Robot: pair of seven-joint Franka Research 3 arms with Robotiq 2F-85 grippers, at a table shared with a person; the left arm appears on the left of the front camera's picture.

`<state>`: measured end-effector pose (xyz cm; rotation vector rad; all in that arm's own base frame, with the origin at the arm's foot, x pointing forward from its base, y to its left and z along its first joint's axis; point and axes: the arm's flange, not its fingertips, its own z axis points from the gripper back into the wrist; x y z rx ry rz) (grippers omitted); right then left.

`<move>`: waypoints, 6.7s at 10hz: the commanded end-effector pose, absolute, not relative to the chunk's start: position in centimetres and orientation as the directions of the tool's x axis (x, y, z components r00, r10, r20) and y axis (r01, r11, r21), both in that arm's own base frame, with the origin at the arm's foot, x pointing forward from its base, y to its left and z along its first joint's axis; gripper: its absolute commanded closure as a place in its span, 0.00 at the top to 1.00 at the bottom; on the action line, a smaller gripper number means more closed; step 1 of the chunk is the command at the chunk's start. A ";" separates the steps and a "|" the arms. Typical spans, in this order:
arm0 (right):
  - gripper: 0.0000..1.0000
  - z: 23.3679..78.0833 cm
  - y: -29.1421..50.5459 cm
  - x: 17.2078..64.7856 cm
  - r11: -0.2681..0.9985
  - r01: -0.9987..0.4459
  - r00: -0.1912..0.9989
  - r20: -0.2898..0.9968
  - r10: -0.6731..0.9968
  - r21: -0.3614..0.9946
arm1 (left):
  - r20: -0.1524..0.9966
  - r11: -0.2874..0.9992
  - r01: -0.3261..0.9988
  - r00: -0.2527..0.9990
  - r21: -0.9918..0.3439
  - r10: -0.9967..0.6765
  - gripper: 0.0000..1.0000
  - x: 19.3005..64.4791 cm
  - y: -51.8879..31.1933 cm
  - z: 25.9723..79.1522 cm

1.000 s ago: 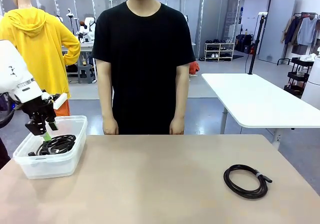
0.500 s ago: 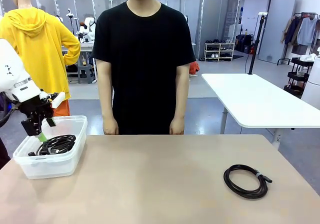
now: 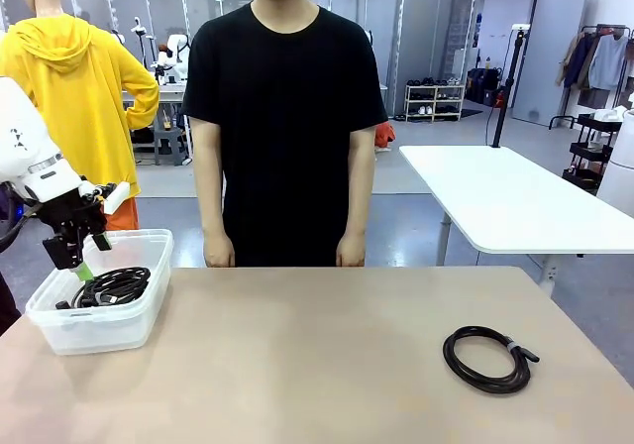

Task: Organize and store the cables.
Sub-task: Place the USB Extension Cable into the Organizing box.

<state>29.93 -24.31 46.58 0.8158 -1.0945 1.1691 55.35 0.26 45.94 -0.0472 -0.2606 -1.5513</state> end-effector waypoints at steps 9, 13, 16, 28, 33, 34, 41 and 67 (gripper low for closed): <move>0.99 46.7 -24.3 29.9 0.229 -0.972 0.021 0.956 0.292 -0.048 | 0.376 0.312 0.941 0.244 0.132 -0.894 1.00 49.1 0.7 54.1; 0.99 46.7 -24.3 29.9 0.229 -0.972 0.021 0.956 0.292 -0.048 | 0.498 0.582 0.813 0.509 -0.011 -0.702 1.00 38.9 2.1 53.8; 0.99 46.7 -24.3 29.9 0.229 -0.972 0.021 0.956 0.292 -0.048 | 0.600 0.585 0.810 0.450 0.036 -0.661 1.00 35.6 3.2 52.4; 0.99 48.4 -7.1 34.9 0.363 -0.929 0.347 0.515 0.784 0.072 | 0.499 0.593 0.804 0.526 -0.029 -0.689 1.00 37.1 3.1 53.2; 0.99 43.3 -3.9 42.1 0.507 -0.860 0.493 0.360 0.792 0.063 | 0.499 0.593 0.804 0.526 -0.029 -0.689 1.00 37.1 3.1 53.2; 0.99 42.6 -4.4 42.8 0.531 -0.845 0.517 0.356 0.778 0.067 | 0.499 0.593 0.804 0.526 -0.029 -0.689 1.00 37.1 3.1 53.2; 0.99 39.0 -4.3 45.5 0.703 -0.701 0.703 0.275 0.656 0.117 | 0.499 0.593 0.804 0.526 -0.029 -0.689 1.00 37.1 3.1 53.2; 0.00 41.5 5.8 49.3 0.977 -0.174 0.976 0.155 0.154 0.126 | 0.499 0.593 0.804 0.526 -0.029 -0.689 1.00 37.1 3.1 53.2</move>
